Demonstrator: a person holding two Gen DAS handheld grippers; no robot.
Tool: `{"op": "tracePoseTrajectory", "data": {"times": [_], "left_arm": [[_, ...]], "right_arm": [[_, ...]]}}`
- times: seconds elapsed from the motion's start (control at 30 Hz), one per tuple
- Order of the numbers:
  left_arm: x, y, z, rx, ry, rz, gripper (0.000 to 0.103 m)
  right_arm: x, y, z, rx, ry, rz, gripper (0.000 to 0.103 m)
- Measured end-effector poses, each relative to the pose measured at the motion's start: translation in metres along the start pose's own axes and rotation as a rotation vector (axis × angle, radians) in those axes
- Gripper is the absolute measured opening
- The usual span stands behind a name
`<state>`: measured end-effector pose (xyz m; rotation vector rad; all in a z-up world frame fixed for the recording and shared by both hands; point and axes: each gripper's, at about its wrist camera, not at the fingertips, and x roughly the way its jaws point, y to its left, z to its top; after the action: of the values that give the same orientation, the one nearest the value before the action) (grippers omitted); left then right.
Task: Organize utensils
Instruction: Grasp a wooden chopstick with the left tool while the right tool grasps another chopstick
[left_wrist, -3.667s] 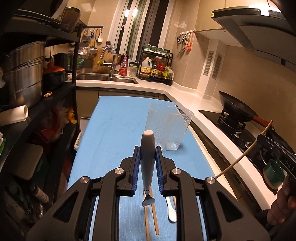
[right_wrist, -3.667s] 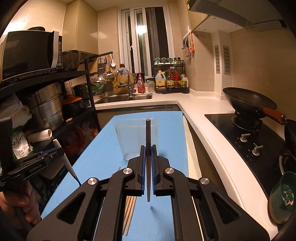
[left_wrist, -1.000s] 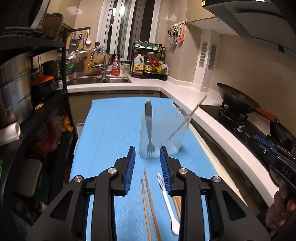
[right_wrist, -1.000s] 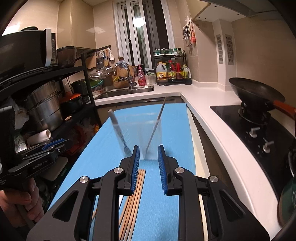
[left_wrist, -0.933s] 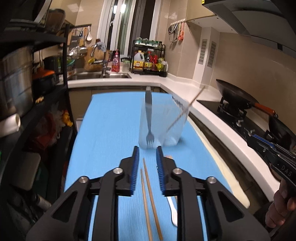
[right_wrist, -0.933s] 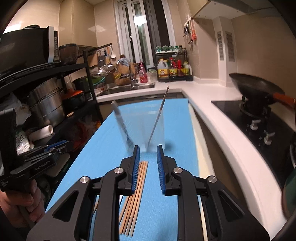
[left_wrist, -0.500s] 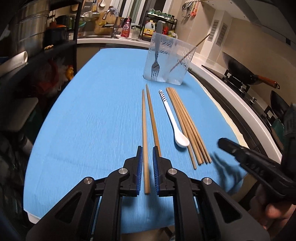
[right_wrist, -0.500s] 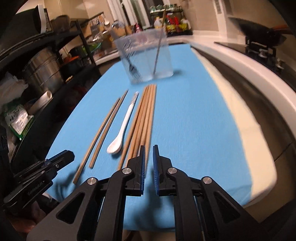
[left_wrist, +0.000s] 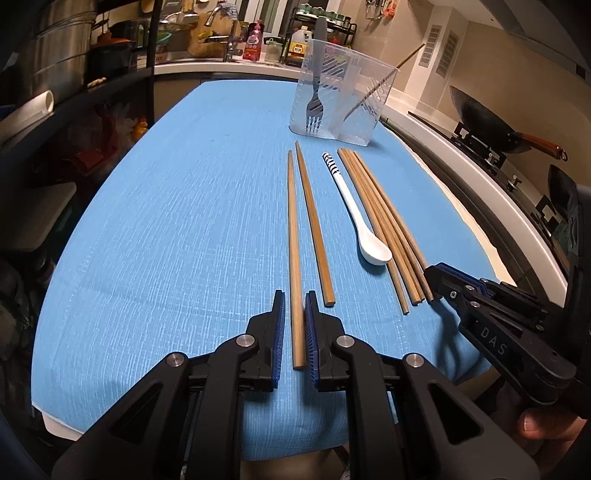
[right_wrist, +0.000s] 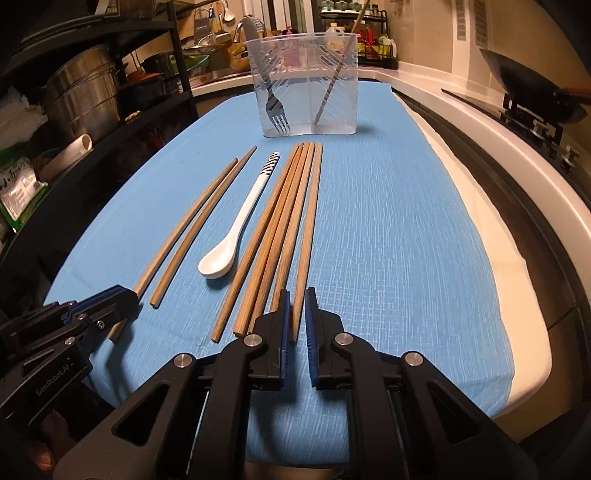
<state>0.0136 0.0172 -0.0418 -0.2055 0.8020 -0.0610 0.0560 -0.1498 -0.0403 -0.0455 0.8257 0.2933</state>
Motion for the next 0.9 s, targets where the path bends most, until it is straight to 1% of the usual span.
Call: {"op": "tracePoseTrajectory", "data": {"times": [0.07, 0.17, 0.23, 0.27, 0.3, 0.43, 0.57, 0.77, 0.9], "left_arm": [[-0.001, -0.004, -0.001, 0.031, -0.005, 0.024, 0.012], [-0.001, -0.012, -0.005, 0.086, -0.018, 0.069, 0.012], [-0.002, -0.017, -0.007, 0.128, -0.027, 0.101, 0.011], [-0.002, -0.019, -0.008, 0.143, -0.033, 0.113, 0.007], [-0.003, -0.019, -0.008, 0.149, -0.036, 0.117, 0.007], [-0.003, -0.012, -0.004, 0.116, -0.037, 0.117, 0.007], [-0.003, -0.009, -0.004, 0.093, -0.038, 0.111, 0.007], [-0.002, -0.009, -0.004, 0.088, -0.046, 0.101, 0.007], [-0.001, -0.009, -0.004, 0.087, -0.052, 0.105, 0.007]], "right_arm": [[0.0, 0.001, 0.0, -0.011, -0.001, -0.015, 0.006], [-0.002, -0.003, -0.001, -0.003, -0.001, -0.033, 0.005], [-0.004, -0.007, -0.002, 0.006, 0.001, -0.063, 0.004], [-0.005, -0.01, -0.002, 0.011, 0.004, -0.078, 0.004], [-0.005, -0.012, -0.002, 0.016, 0.007, -0.088, 0.004], [-0.008, -0.022, -0.003, 0.042, 0.019, -0.123, 0.004], [-0.008, -0.024, -0.003, 0.057, 0.023, -0.118, 0.005], [-0.008, -0.027, -0.005, 0.094, 0.016, -0.094, 0.005], [-0.008, -0.026, -0.005, 0.096, 0.01, -0.094, 0.005]]}}
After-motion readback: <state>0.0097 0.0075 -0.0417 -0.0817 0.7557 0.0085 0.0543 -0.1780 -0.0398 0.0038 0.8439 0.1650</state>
